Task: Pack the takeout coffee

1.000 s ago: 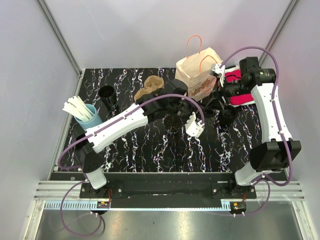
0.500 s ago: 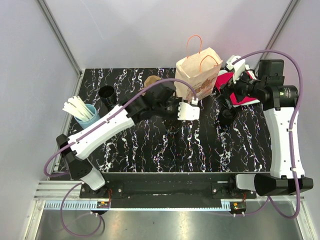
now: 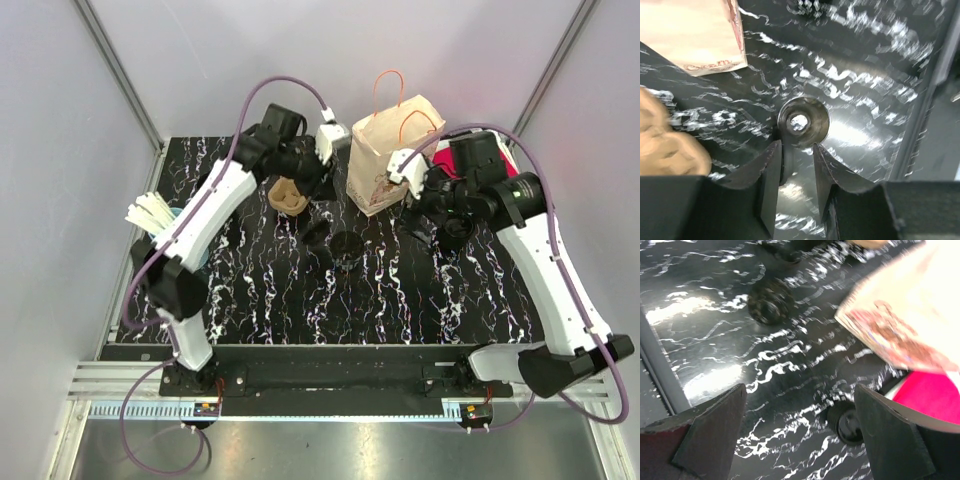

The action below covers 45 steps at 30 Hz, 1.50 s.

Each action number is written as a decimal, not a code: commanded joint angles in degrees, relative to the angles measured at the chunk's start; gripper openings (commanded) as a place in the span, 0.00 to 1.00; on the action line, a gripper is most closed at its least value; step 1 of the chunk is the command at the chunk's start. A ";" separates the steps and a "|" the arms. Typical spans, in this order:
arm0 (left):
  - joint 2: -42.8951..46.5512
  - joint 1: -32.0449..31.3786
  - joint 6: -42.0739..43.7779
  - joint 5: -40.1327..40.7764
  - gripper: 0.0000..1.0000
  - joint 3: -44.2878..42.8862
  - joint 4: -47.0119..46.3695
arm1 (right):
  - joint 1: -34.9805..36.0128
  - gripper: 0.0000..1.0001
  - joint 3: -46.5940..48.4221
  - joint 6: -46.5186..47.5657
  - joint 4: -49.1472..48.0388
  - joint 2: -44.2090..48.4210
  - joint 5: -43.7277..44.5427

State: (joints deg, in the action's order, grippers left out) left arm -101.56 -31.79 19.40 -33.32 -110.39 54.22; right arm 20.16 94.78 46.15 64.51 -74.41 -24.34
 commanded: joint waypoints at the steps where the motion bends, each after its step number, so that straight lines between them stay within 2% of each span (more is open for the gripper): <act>1: -6.71 4.10 -12.54 -14.40 0.34 -5.71 -0.16 | 5.49 0.91 5.40 0.96 0.88 -3.36 1.57; 5: -8.57 4.46 -11.41 -13.27 0.36 -4.93 -0.16 | 7.35 0.88 8.66 -0.97 0.53 -6.01 1.48; 8: -6.47 4.89 -7.37 -8.02 0.40 -2.38 -0.25 | 7.35 0.89 7.27 -2.03 -0.79 -5.66 3.32; 9: -5.59 5.07 -3.96 -6.94 0.46 -1.51 -0.16 | 7.35 0.89 6.74 -2.03 -0.88 -5.13 3.68; 12: -1.20 6.30 0.18 -1.67 0.51 4.46 -2.70 | 7.35 0.89 5.06 -2.03 -1.14 -4.08 5.44; 16: 7.49 7.79 5.64 3.08 0.67 19.37 -9.64 | 7.26 0.89 6.02 -3.96 -1.58 -2.93 10.08; 19: 11.37 7.97 11.79 3.96 0.71 26.69 -14.39 | 7.17 0.89 6.90 -5.19 -1.93 -2.49 12.03; 21: 12.00 7.89 16.87 3.96 0.75 31.54 -15.98 | 6.74 0.89 7.08 -5.46 -1.93 -2.58 12.82; 24: 10.77 7.88 19.18 5.11 0.78 33.92 -17.12 | 5.94 0.89 6.91 -6.16 -2.81 -2.41 14.23; 28: 5.95 7.88 16.73 5.55 0.87 33.49 -18.79 | 5.24 0.89 6.56 -7.74 -4.04 -2.05 14.06; 30: 4.18 7.88 15.07 5.02 0.99 32.87 -19.93 | 5.15 0.89 6.29 -8.35 -4.57 -1.97 14.23; 37: -3.64 7.97 9.61 8.62 0.99 30.06 -25.04 | 4.89 0.89 5.24 -8.80 -5.54 -2.14 14.58; 45: -5.67 7.53 6.62 10.73 0.99 29.36 -29.69 | 4.80 0.88 3.66 -8.88 -6.32 -2.14 15.02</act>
State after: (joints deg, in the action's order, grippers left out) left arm -107.33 -23.92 27.97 -24.10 -78.02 29.93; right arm 25.32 98.89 38.17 60.64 -78.08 -10.96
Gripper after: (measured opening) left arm 0.987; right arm 0.879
